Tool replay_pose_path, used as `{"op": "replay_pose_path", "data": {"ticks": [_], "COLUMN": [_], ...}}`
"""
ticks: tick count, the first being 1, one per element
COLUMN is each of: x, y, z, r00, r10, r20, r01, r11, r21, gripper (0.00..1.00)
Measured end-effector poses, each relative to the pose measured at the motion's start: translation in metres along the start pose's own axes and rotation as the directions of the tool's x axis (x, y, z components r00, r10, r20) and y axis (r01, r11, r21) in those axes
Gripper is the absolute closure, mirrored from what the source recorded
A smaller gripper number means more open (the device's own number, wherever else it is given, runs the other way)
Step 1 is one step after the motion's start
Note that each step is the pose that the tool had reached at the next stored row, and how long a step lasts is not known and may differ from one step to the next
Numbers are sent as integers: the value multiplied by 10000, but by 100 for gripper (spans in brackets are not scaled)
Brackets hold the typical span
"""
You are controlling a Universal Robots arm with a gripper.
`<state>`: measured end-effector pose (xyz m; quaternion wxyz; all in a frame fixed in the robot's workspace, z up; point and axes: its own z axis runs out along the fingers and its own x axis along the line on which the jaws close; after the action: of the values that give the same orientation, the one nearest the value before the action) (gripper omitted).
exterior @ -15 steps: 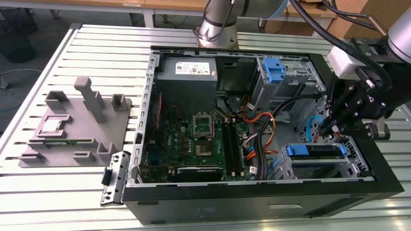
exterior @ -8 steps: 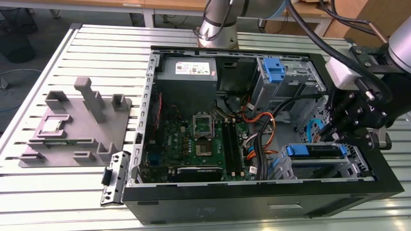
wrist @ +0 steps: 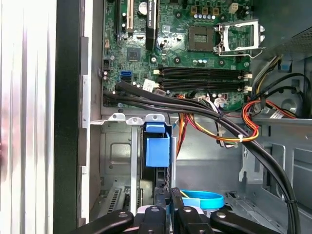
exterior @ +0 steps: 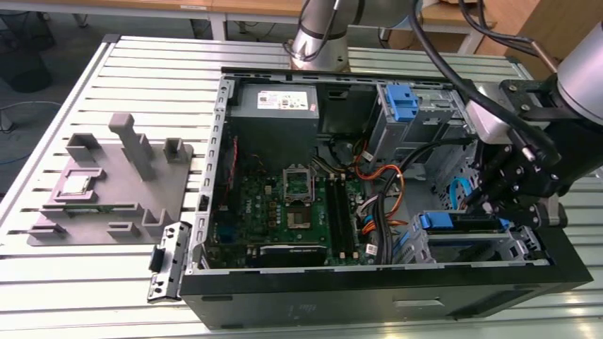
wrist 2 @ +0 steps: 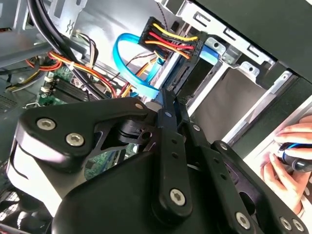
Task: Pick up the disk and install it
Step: 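Insert the first disk wire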
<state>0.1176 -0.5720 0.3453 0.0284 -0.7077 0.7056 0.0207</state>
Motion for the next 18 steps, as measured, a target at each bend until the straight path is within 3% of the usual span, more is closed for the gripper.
{"op": "replay_pose_path", "data": {"ticks": [9, 13, 18], "x": [4, 6, 7], "y": [53, 85, 86], "z": [51, 73, 85], "r00": [9998, 9997, 9994], "r10": [-183, -258, -334], "r20": [32, 31, 31], "r01": [182, 257, 332], "r11": [9990, 9984, 9981], "r21": [419, 495, 515], "gripper": [84, 84, 84]}}
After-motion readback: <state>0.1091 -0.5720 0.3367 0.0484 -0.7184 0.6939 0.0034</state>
